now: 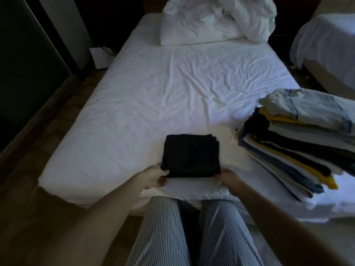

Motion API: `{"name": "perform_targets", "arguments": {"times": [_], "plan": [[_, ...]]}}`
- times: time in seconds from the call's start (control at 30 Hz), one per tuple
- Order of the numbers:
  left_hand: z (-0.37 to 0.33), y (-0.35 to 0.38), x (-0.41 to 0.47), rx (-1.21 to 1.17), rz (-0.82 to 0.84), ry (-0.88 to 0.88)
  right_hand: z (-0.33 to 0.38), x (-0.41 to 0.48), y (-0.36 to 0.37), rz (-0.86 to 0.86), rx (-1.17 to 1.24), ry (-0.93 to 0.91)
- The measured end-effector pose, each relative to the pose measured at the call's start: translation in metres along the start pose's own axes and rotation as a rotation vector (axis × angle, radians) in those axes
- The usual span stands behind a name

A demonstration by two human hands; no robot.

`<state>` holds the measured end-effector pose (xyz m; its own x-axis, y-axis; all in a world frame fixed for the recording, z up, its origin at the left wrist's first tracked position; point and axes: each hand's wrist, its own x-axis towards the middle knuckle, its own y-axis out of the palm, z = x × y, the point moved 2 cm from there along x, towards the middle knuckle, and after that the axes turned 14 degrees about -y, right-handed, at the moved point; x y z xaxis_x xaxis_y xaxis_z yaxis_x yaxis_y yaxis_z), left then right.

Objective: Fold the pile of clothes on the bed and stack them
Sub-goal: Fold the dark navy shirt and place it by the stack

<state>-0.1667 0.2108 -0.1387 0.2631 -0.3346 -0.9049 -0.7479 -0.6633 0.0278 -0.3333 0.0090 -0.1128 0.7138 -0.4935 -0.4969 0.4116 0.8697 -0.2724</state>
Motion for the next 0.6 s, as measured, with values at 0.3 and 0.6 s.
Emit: {"name": "perform_targets", "arguments": {"times": [0.3, 0.6], "plan": [[-0.043, 0.000, -0.010, -0.066, -0.086, 0.151, 0.034, 0.016, -0.004, -0.144, 0.227, 0.027], [-0.083, 0.011, -0.005, -0.316, -0.162, 0.279, 0.051, 0.043, 0.001, -0.201, 0.230, -0.152]]}}
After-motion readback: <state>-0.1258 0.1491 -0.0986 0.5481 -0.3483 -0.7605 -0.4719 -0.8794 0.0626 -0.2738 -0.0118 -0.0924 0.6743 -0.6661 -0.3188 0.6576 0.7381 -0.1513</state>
